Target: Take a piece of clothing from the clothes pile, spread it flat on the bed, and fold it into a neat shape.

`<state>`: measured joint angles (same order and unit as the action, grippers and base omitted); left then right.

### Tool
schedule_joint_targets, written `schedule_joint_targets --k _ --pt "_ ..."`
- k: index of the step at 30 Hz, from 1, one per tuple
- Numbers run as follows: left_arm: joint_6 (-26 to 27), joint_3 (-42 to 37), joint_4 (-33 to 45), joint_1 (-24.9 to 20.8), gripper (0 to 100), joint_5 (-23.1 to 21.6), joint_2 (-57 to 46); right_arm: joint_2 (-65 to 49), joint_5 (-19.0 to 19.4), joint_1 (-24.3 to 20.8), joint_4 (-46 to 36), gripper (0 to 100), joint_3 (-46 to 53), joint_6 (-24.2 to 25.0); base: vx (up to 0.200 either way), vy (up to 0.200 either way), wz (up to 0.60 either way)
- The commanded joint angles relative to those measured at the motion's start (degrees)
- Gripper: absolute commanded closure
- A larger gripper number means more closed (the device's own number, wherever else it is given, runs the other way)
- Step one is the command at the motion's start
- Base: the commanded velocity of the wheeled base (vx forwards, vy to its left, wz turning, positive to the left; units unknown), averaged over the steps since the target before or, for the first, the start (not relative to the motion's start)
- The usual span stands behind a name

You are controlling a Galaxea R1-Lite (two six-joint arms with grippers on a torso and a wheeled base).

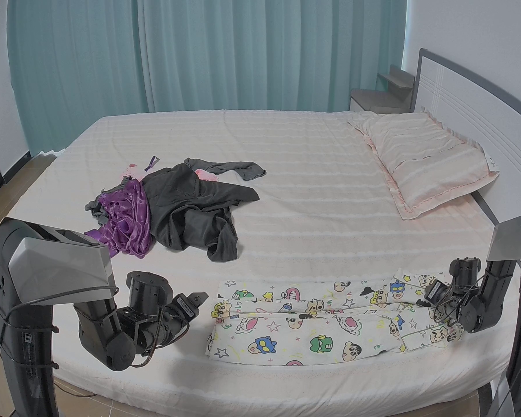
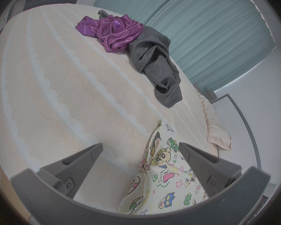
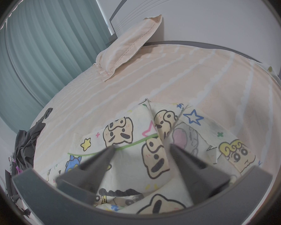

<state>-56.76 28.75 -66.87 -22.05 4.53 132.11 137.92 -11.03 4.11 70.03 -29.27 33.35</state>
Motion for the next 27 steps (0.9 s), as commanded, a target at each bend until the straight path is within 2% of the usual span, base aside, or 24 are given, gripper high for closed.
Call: schedule_joint_targets --k 1,12,27 --pt "-0.02 -0.01 -0.02 -0.01 0 0.04 0.08 0.77 -0.04 0.37 0.01 100 -0.53 0.04 0.000 0.000 0.00" --pt "-0.02 -0.01 -0.02 -0.01 0 0.04 0.08 -3.28 -0.22 1.08 -0.51 100 0.88 -0.13 0.000 0.000 0.00" --pt "-0.02 -0.01 -0.02 -0.01 0 0.04 0.17 -5.65 1.45 3.98 -1.04 100 3.69 -5.49 0.000 0.000 0.00"
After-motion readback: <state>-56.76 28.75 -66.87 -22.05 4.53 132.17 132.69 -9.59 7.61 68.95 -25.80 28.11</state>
